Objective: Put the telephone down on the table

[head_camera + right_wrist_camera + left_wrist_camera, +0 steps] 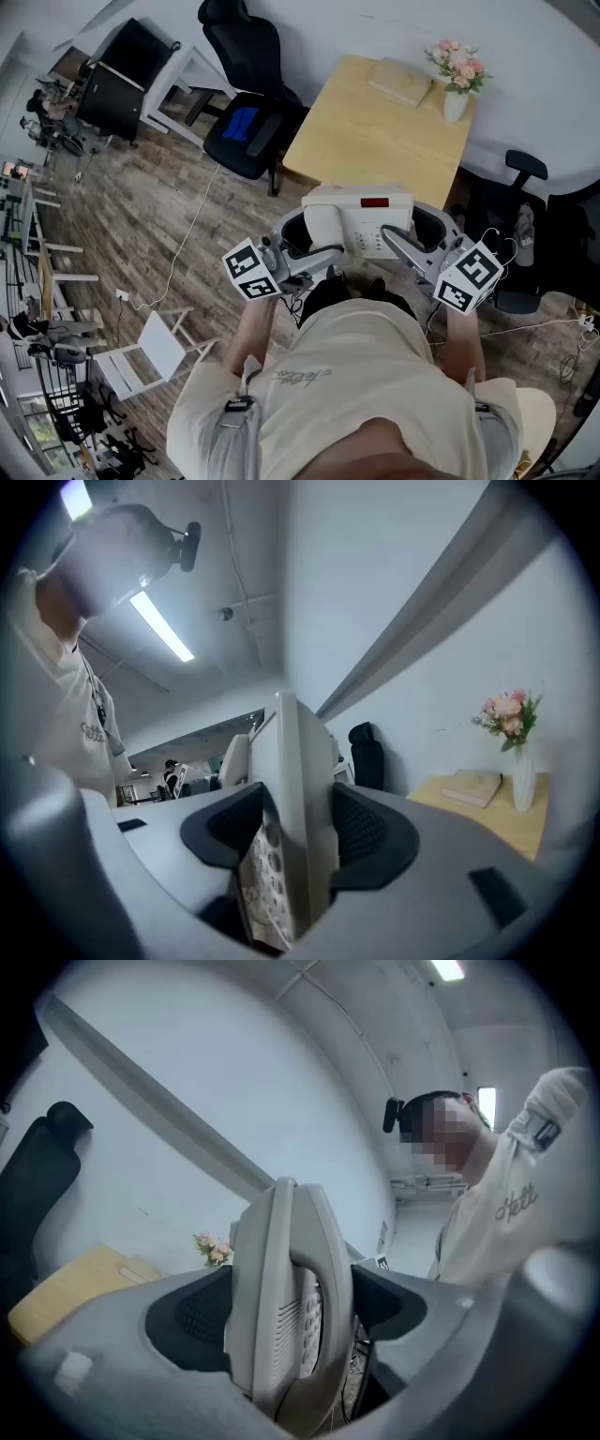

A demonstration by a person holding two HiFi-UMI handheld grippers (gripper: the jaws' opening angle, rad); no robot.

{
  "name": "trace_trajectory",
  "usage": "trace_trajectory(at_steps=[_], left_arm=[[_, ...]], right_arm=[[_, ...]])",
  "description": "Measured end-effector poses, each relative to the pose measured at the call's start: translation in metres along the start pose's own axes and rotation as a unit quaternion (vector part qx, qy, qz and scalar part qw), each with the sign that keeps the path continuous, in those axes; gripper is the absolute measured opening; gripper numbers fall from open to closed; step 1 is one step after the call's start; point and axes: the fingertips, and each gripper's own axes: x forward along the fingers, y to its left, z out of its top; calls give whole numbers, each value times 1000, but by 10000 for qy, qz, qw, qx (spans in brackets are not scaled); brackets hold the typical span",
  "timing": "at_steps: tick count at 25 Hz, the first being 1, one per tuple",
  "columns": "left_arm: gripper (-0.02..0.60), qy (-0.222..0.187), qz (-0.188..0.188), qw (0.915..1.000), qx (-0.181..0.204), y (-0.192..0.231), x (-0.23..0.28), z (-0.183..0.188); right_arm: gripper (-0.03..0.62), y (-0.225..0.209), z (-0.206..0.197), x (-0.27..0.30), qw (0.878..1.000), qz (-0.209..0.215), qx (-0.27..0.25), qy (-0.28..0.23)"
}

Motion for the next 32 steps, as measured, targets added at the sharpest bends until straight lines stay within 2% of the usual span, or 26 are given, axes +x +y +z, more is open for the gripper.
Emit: trace_trajectory(at_steps=[17,24,32], left_arm=[[382,-240,-5,9996,123,3,-4,3],[382,-306,-260,9991,-101,72,-45,44],[382,-394,-632,9972,-58,126,-62,81]], right_arm=[[218,0,1,5,9999,108,-55,-42],[219,-4,20,92,9994,-195,-219,159],[218,-17,36,150,9983,-520,-246,93]])
